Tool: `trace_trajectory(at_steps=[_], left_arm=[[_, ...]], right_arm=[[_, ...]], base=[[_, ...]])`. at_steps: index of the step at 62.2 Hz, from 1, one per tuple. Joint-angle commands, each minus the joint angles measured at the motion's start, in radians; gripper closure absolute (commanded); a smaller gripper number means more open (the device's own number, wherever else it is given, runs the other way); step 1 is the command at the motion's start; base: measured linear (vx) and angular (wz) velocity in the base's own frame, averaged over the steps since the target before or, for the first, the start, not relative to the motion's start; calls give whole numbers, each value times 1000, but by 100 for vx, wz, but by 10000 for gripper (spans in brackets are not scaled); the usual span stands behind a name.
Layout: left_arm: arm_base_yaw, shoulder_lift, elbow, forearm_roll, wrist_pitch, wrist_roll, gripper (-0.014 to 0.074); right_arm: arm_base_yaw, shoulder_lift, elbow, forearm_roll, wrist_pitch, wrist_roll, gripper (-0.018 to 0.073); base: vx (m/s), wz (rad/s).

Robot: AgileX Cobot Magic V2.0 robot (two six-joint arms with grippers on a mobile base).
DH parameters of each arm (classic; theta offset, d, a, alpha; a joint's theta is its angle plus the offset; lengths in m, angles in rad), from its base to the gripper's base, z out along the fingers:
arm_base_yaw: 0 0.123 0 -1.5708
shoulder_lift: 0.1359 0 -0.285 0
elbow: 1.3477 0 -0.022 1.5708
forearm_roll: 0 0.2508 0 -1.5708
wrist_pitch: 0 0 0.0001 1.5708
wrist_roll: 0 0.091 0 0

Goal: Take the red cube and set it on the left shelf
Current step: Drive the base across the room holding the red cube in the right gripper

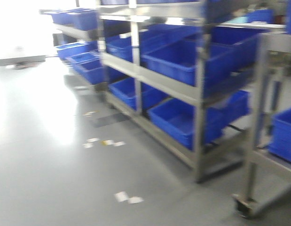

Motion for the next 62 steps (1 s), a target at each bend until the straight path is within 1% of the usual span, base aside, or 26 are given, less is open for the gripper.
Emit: trace_trajectory(at_steps=[1, 26, 41, 62], left_arm=[[-6, -16, 24, -5, -90, -7, 495], [0, -16, 24, -5, -90, -7, 495], [2, -16, 24, -5, -90, -7, 495], [2, -16, 24, -5, -90, -7, 495]], right_arm=[[-3, 16, -26, -25, -86, -10, 448], [-3, 16, -26, -25, -85, -10, 448], [-3, 16, -26, -25, -85, -10, 448], [-3, 16, -26, -25, -85, -10, 448]], base=[[-8, 72], [2, 97], [22, 47], [38, 21]])
